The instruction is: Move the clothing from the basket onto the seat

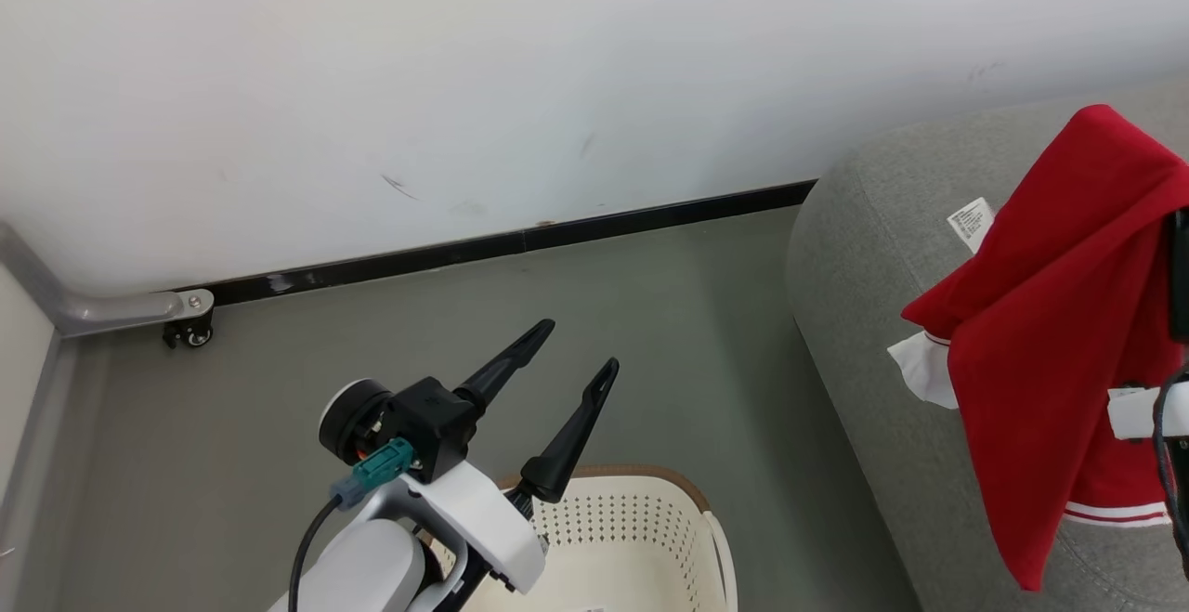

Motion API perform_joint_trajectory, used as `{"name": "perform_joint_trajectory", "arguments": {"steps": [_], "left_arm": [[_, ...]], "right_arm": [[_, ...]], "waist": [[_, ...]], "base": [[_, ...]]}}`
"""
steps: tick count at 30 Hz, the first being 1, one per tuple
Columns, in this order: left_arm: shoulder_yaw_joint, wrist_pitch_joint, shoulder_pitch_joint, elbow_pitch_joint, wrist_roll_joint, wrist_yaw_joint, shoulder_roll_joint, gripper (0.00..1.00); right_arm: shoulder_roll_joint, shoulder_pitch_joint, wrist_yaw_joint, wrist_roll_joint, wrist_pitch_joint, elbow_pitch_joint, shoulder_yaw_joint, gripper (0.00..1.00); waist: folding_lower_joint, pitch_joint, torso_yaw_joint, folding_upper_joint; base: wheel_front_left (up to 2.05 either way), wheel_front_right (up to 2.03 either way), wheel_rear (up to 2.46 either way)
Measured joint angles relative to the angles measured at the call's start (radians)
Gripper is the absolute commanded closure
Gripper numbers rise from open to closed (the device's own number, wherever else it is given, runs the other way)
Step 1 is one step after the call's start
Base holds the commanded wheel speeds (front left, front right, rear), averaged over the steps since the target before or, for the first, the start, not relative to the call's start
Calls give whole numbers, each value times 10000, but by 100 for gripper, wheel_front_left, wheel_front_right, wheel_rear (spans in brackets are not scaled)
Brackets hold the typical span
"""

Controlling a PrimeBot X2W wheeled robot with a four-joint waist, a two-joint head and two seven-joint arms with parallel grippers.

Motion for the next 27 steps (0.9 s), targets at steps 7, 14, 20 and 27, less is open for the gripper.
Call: {"name": "perform_joint_trajectory", "arguments": {"steps": [7,14,20,27], "left_arm": [[-284,-92,229,-117,-4,-128,-44,0],[-497,-188,511,-257,-12,-205,-184,0],[-606,-251,578,-322,-10,-213,-232,0],[-702,-282,697,-431,10,-213,-238,0]], "right_arm": [[-54,396,0,-12,0,-314,-364,100],[-121,756,2,-15,0,-577,-570,100],[-128,989,0,-13,0,-767,-596,100],[-155,1154,0,15,0,-869,-602,100]], "waist": [[0,-27,-344,0],[0,-46,-708,0],[0,-42,-1017,0],[0,-18,-1325,0]], "base": [[0,0,0],[0,0,0],[0,0,0],[0,0,0]]}}
